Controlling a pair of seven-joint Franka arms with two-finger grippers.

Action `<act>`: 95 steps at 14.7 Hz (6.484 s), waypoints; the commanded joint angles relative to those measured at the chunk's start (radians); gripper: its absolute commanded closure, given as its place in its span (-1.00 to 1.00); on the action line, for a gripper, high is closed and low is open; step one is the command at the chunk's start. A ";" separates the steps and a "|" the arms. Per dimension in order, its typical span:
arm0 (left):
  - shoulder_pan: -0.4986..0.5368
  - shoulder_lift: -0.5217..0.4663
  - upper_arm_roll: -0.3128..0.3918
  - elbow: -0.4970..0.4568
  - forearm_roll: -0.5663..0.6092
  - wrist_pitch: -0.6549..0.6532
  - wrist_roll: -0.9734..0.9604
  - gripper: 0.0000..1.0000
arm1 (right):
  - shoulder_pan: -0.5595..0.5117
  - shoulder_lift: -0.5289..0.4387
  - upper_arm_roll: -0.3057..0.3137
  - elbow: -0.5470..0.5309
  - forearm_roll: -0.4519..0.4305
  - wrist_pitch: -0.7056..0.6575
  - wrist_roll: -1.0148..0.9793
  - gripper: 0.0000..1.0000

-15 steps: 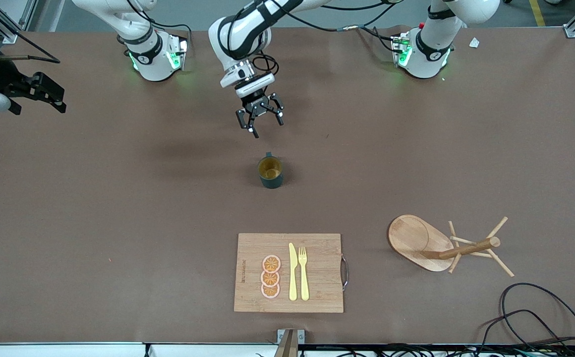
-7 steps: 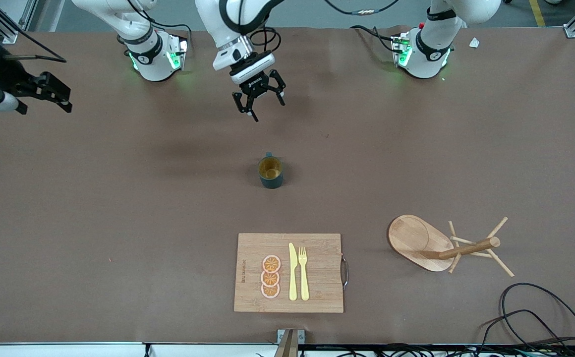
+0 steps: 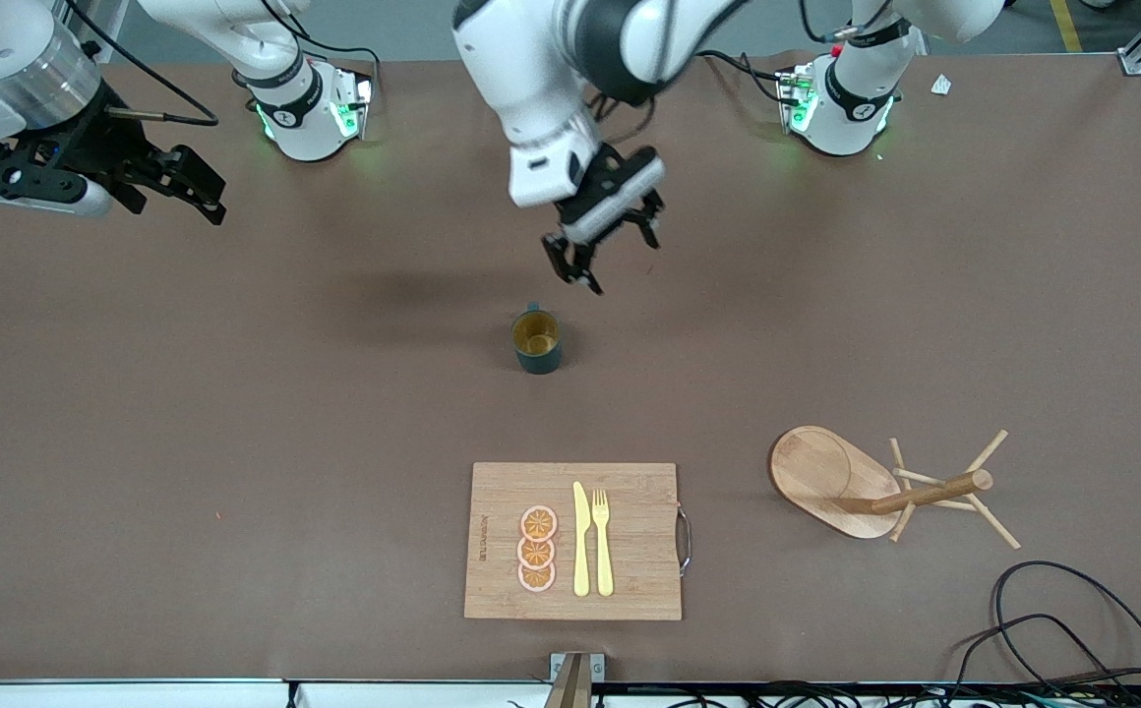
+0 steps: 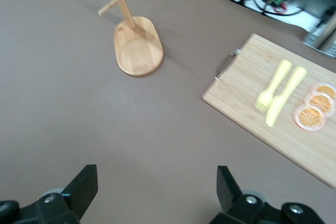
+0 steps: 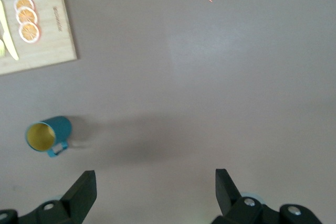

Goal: Transfer cup from left to right arm and place

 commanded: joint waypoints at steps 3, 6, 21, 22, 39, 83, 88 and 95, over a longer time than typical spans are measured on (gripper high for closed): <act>0.209 -0.103 -0.009 -0.023 -0.101 -0.013 0.286 -1.00 | 0.160 0.107 -0.007 -0.009 -0.005 0.125 0.184 -1.00; 0.351 -0.147 -0.013 -0.022 -0.210 -0.013 0.464 -1.00 | 0.249 0.202 -0.007 -0.009 -0.036 0.214 0.267 -1.00; 0.657 -0.229 0.004 -0.028 -0.525 -0.125 0.939 -1.00 | 0.432 0.542 -0.008 -0.009 -0.082 0.526 0.286 -1.00; 0.656 -0.224 0.004 -0.026 -0.525 -0.125 0.948 -1.00 | 0.438 0.552 -0.008 -0.009 -0.082 0.540 0.286 -1.00; 0.763 -0.474 0.056 -0.230 -0.560 -0.111 1.443 -1.00 | 0.498 0.658 -0.014 -0.149 -0.112 0.805 0.290 -1.00; 0.804 -0.482 0.057 -0.175 -0.546 -0.151 1.506 -1.00 | 0.169 0.487 -0.014 -0.288 -0.109 0.630 -0.554 0.99; 0.814 -0.482 0.057 -0.169 -0.543 -0.152 1.519 -1.00 | -0.031 0.433 -0.014 -0.354 -0.109 0.647 -0.973 0.99; 0.812 -0.485 0.050 -0.169 -0.546 -0.166 1.514 -1.00 | -0.249 0.462 -0.014 -0.394 -0.109 0.787 -1.516 0.99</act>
